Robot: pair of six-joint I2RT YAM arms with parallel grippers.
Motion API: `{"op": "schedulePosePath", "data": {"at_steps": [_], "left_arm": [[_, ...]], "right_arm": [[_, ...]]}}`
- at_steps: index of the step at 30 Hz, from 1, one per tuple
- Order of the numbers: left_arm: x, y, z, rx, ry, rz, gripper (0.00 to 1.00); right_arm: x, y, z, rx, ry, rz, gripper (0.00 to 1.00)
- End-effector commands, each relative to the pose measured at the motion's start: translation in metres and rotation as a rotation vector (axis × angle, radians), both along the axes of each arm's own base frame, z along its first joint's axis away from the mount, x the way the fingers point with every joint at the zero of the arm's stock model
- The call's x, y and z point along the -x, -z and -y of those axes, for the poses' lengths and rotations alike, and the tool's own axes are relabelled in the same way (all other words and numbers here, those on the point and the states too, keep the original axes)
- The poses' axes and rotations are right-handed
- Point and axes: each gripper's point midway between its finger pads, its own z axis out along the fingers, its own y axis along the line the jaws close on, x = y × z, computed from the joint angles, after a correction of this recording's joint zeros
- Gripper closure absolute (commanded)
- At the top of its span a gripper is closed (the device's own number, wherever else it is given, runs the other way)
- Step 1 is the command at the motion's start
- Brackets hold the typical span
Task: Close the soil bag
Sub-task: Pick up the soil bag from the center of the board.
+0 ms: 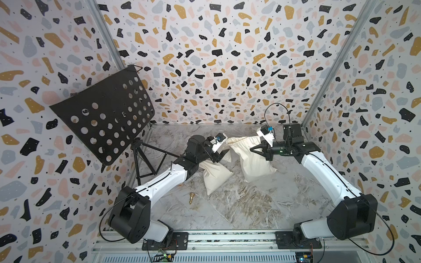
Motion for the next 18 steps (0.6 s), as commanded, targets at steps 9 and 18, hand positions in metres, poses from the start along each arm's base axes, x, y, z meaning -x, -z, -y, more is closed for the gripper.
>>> {"op": "schedulePosePath", "data": {"at_steps": [9, 18], "left_arm": [[0.007, -0.032, 0.013, 0.071, 0.087, 0.048, 0.78], [0.018, -0.054, -0.024, 0.077, -0.08, 0.059, 1.0]], "right_arm": [[0.012, -0.034, -0.006, -0.074, -0.055, 0.107, 1.0], [-0.051, -0.006, 0.022, 0.091, 0.29, 0.138, 1.0]]}}
